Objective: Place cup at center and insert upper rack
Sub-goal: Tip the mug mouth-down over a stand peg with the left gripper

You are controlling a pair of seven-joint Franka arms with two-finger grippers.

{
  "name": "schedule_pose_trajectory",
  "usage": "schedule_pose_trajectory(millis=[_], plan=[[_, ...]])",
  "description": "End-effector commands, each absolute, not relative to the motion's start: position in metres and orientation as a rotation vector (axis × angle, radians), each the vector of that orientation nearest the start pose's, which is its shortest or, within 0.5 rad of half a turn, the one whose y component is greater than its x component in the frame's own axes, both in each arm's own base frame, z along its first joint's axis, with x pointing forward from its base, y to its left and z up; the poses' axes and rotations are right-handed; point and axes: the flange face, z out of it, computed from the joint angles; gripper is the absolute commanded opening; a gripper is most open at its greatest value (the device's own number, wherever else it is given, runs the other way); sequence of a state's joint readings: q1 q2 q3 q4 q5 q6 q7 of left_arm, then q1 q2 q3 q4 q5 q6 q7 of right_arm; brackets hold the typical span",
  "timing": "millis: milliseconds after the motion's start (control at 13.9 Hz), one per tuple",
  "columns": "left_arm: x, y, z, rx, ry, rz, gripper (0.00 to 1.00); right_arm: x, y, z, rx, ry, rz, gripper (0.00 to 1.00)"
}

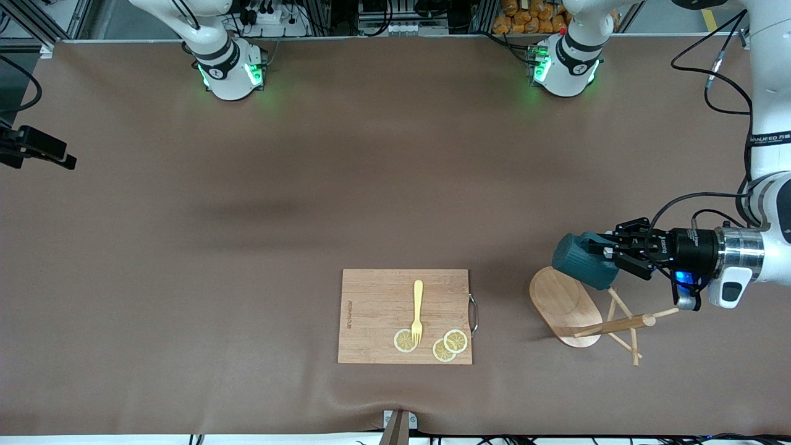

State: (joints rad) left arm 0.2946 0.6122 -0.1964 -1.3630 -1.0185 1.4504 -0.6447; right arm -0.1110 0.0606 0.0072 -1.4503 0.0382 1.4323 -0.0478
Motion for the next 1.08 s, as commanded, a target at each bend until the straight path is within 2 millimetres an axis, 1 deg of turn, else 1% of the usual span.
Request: schedule_pose_trajectory(millis=[0, 72, 288, 360, 432, 577, 649, 937, 1009], plan=[[0.689, 0.003, 0.397, 1.747, 0.845, -0.87, 0.0, 0.557, -0.056, 0.64, -3.093, 0.088, 0.121, 1.0], [0.69, 0.008, 0.396, 1.725, 0.849, -0.866, 0.0, 0.557, -0.056, 0.64, -3.093, 0.088, 0.121, 1.0], [0.691, 0.015, 0.393, 1.723, 0.84, -0.85, 0.0, 0.557, -0.057, 0.64, -3.093, 0.09, 0.121, 1.0], [0.691, 0.02, 0.384, 1.71, 0.844, -0.855, 0.0, 0.557, -0.059, 0.64, -3.092, 0.097, 0.121, 1.0], [0.692, 0.021, 0.381, 1.708, 0.842, -0.853, 0.0, 0.557, -0.06, 0.64, -3.092, 0.1, 0.121, 1.0], [0.693, 0.021, 0.382, 1.71, 0.837, -0.848, 0.0, 0.557, -0.06, 0.64, -3.092, 0.1, 0.121, 1.0], [0.693, 0.026, 0.382, 1.703, 0.842, -0.845, 0.0, 0.557, -0.061, 0.64, -3.091, 0.102, 0.12, 1.0], [0.695, 0.031, 0.383, 1.655, 0.84, -0.834, 0.0, 0.557, -0.06, 0.64, -3.091, 0.1, 0.12, 1.0], [0.696, 0.034, 0.379, 1.633, 0.843, -0.837, 0.0, 0.557, -0.061, 0.64, -3.092, 0.102, 0.12, 1.0]])
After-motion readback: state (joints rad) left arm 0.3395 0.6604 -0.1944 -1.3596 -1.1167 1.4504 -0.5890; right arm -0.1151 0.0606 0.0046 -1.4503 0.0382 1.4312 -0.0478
